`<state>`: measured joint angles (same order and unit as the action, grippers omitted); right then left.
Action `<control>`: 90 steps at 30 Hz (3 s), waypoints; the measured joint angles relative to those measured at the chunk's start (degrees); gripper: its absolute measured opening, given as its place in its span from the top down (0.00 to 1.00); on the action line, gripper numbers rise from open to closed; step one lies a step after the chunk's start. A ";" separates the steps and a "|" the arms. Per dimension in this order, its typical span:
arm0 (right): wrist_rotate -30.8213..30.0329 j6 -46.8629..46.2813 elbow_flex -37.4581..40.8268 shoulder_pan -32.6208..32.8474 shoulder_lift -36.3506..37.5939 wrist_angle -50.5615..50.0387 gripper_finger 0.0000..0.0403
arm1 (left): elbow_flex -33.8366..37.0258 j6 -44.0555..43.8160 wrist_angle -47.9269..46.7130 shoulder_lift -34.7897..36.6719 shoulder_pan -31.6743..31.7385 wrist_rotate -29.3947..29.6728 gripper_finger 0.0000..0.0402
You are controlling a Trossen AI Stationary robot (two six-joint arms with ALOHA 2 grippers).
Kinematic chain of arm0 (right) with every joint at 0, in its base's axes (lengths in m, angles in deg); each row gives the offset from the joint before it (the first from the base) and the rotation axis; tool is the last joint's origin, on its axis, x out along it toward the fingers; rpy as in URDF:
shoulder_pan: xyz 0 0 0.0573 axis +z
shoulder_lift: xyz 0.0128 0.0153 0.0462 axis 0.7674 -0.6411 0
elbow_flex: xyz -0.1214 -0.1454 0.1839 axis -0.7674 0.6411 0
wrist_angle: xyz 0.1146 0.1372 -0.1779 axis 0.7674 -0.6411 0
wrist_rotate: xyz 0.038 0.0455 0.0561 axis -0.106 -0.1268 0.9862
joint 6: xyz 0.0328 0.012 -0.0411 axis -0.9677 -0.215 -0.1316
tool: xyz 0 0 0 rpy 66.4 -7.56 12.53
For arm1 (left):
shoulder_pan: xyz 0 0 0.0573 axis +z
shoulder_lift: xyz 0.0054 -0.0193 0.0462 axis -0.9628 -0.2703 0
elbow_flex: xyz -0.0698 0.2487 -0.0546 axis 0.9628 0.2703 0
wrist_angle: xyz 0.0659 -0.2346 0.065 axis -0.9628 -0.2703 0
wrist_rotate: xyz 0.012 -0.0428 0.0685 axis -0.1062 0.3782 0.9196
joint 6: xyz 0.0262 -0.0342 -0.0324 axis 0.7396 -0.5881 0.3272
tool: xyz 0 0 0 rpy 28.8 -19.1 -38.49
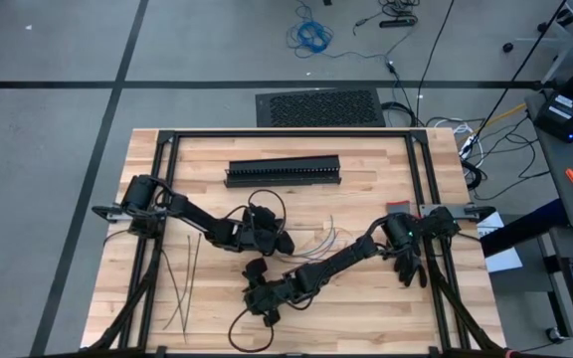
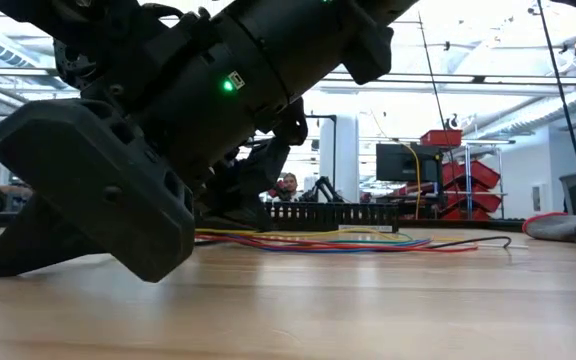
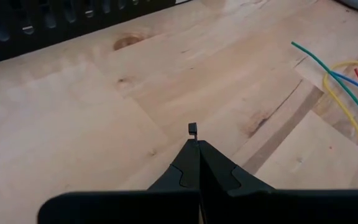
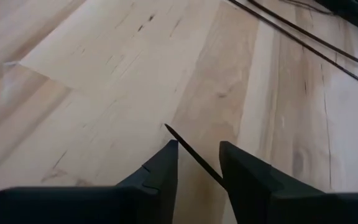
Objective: Ziptie cables
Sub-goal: Wrap the zip tie around the cable wires
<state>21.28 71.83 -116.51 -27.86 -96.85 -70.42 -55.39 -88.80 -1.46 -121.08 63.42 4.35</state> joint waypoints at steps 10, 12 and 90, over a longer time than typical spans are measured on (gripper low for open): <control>5.17 0.15 0.11 -0.83 -0.09 -0.98 0.99 | -0.01 0.58 0.18 -1.36 -0.02 0.24 1.00; 6.15 -0.55 0.11 -1.12 -0.09 -1.11 0.99 | -0.05 0.55 0.46 -1.72 -0.04 0.45 1.00; -33.25 -40.31 9.96 17.37 15.76 -23.53 0.87 | -0.07 1.94 4.08 -1.64 -7.52 12.31 1.00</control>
<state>-11.97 31.52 -106.55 -10.49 -81.09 -93.95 -55.45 -86.85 2.62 -122.72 55.90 16.66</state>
